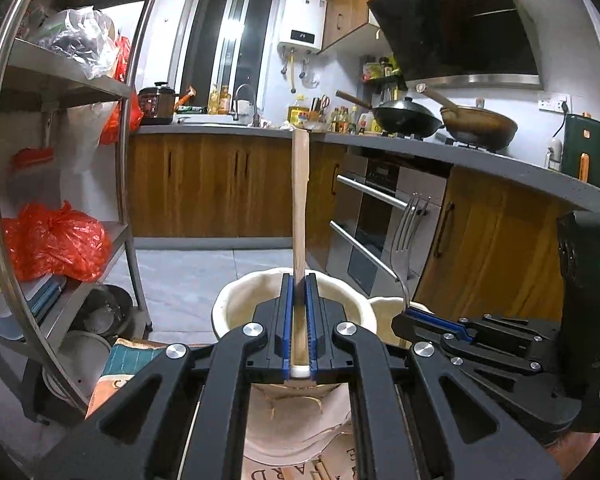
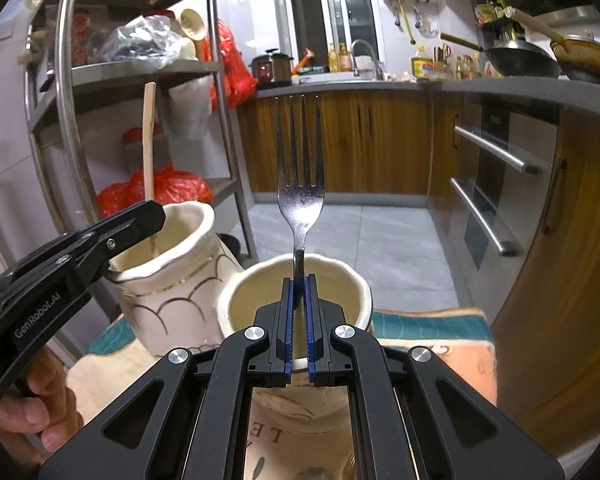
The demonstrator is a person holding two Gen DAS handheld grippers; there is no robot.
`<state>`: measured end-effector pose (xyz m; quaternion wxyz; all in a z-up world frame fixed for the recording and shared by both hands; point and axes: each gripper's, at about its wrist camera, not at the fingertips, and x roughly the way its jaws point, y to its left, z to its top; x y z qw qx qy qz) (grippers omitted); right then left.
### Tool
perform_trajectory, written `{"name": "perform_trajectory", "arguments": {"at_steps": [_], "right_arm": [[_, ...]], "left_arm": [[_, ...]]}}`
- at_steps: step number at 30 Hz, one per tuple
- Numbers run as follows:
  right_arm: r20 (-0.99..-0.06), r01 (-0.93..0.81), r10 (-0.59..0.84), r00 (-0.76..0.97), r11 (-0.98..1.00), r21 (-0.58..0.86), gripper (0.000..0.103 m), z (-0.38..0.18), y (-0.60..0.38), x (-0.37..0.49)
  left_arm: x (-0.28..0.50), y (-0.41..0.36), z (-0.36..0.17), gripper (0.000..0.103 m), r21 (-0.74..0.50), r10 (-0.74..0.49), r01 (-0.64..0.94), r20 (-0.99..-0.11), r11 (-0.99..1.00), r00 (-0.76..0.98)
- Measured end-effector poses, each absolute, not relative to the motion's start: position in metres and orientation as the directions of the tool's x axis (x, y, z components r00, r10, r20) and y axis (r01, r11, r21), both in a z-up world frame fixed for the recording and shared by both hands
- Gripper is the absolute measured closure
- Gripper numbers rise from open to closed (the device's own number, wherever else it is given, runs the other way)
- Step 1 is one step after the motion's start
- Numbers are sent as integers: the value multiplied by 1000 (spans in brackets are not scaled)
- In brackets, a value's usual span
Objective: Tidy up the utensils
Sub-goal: 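Lift and drop the chopstick and fork into the ceramic pots with both tools, then grasp another chopstick with the left tool while the right tool grasps the gold fork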
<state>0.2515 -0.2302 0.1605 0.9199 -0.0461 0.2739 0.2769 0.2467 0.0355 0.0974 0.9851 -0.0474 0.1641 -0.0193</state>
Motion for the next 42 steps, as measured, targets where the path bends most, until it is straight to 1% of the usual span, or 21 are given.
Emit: {"name": "perform_trajectory", "arguments": {"at_steps": [10,12,14,16,20,24,27,31,36,42], "right_arm": [[-541,-533,480,690,843,69,96,160,-229,254],[-538,-531,479,694,845,68,84,161,-230,254],[-529,-530,480,700,845,66,79,163,-232,253],[-520,-531,485,703,844,70,78,165,-235,251],[-500,-533,492,713,843,69,78,173,-243,240],[-483,-532,495,722,844,69,78,181,-255,226],[-494,-532,494,716,844,73,78,180,-264,213],[-543,-538,485,685,840,71,78,170,-271,201],[-613,-528,456,645,846,74,78,151,-283,194],[-679,-517,420,602,853,70,78,128,-298,185]], "left_arm": [[246,37,96,95,-87,-35,7,-332,996,943],[244,38,97,89,-84,-32,5,-325,996,945],[240,38,99,70,-86,-34,7,-313,996,949],[231,39,102,63,-79,-32,8,-295,997,955],[211,43,111,61,-78,-25,4,-266,997,964],[187,54,114,61,-82,7,-28,-246,996,969],[175,63,106,61,-88,22,-48,-282,995,959],[168,69,82,61,-82,25,-61,-378,995,925],[161,68,50,61,-87,0,-48,-487,995,873],[162,55,25,61,-69,-47,7,-589,998,807]]}}
